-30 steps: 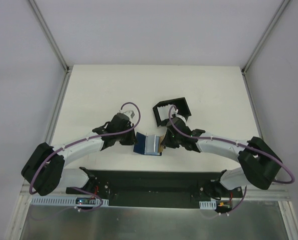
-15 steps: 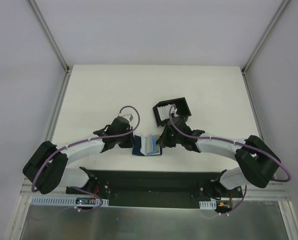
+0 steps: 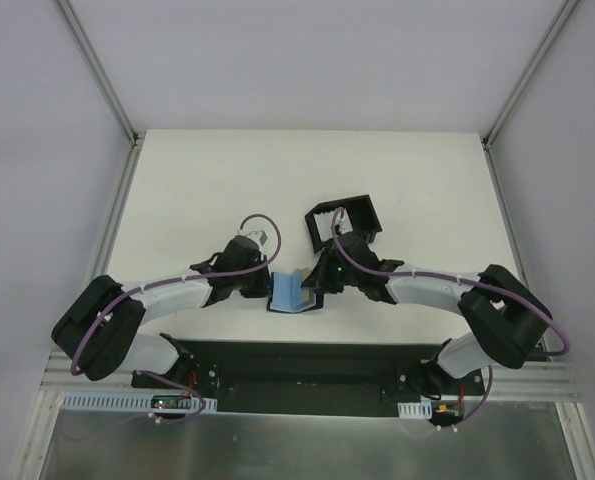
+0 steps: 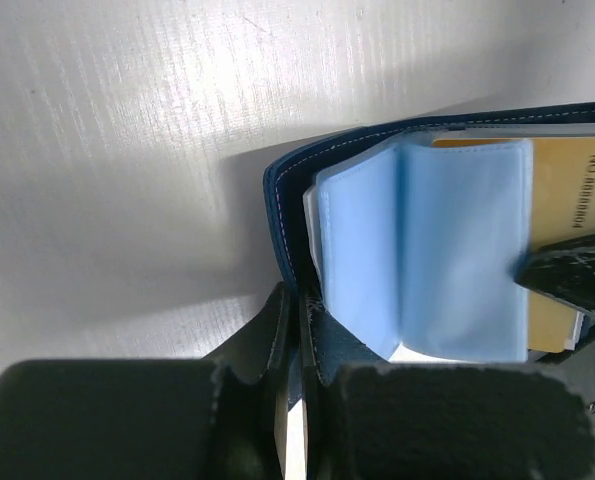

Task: Put the credit cards into the card holder
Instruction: Turn over the card holder at the center of the board.

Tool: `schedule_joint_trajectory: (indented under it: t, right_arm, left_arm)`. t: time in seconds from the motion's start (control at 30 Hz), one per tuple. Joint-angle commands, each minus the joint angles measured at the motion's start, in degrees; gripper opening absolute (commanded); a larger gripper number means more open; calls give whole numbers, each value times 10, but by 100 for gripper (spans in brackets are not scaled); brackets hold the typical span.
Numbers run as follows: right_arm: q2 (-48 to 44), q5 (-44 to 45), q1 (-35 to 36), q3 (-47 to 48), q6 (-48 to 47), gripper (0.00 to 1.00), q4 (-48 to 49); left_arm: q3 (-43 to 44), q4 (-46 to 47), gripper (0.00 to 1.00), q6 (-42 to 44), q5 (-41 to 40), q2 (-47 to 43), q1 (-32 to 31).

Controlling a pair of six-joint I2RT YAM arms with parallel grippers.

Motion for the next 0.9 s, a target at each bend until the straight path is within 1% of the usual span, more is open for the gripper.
schedule_joint_trajectory:
  t: [0.0, 0.07, 0.17, 0.2, 0.27, 0.37, 0.47, 0.63, 0.73, 0.87]
  right_arm:
    - [17, -7, 4, 8, 4, 0, 14]
    - [13, 17, 3, 5, 3, 0, -11]
    - [0, 41, 2, -12, -1, 0, -21]
    - [-3, 33, 2, -12, -11, 0, -20]
    - [-8, 4, 2, -14, -21, 0, 19]
    - [7, -36, 8, 17, -30, 0, 29]
    - [18, -47, 15, 33, -29, 0, 42]
    - [6, -54, 16, 22, -30, 1, 67]
    - [9, -23, 15, 18, -26, 0, 38]
    - [-2, 44, 14, 11, -31, 1, -34]
  left_arm:
    - [-17, 5, 0, -6, 10, 14, -2]
    - [-20, 4, 0, -9, 12, 12, -2]
    - [-25, 5, 0, -7, 7, 13, -2]
    - [-28, 5, 0, -8, 5, 14, -2]
    - [-29, 6, 0, -8, 10, 21, -2]
    - [-31, 14, 0, -8, 15, 26, -2]
    - [-29, 14, 0, -7, 14, 29, -2]
    - [-32, 13, 0, -9, 10, 28, -2]
    - [-31, 13, 0, -10, 10, 29, -2]
    - [-34, 12, 0, -14, 11, 28, -2]
